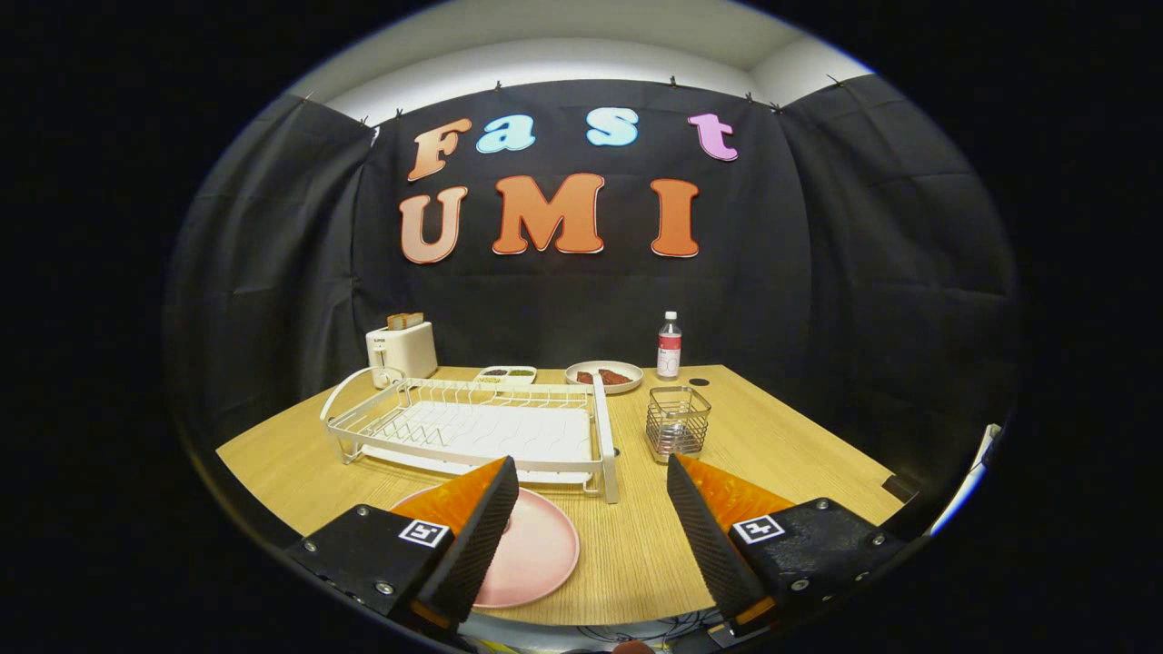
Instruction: Take the plate from the dish rack, then take the spoon from the basket and place it into the plate.
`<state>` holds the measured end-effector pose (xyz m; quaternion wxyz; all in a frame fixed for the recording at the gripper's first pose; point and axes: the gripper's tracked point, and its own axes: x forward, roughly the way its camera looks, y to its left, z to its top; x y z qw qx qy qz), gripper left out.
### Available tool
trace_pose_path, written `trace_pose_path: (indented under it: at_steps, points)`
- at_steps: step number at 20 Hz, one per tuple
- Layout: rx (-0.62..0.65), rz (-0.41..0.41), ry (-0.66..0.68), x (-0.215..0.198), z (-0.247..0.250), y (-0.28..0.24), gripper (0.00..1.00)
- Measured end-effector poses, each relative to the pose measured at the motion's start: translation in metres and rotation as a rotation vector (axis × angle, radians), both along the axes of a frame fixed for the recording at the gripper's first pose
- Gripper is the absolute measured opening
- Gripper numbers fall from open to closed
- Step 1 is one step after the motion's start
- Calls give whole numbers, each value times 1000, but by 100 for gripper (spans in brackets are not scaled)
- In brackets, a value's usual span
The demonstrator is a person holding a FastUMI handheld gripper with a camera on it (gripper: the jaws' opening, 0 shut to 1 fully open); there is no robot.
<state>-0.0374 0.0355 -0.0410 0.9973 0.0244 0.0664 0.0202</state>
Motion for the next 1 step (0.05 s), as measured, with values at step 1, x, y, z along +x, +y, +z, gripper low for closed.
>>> trace_pose_path:
  at_steps: [1]
  points:
    - [2,1,-3,0,0,0,98]
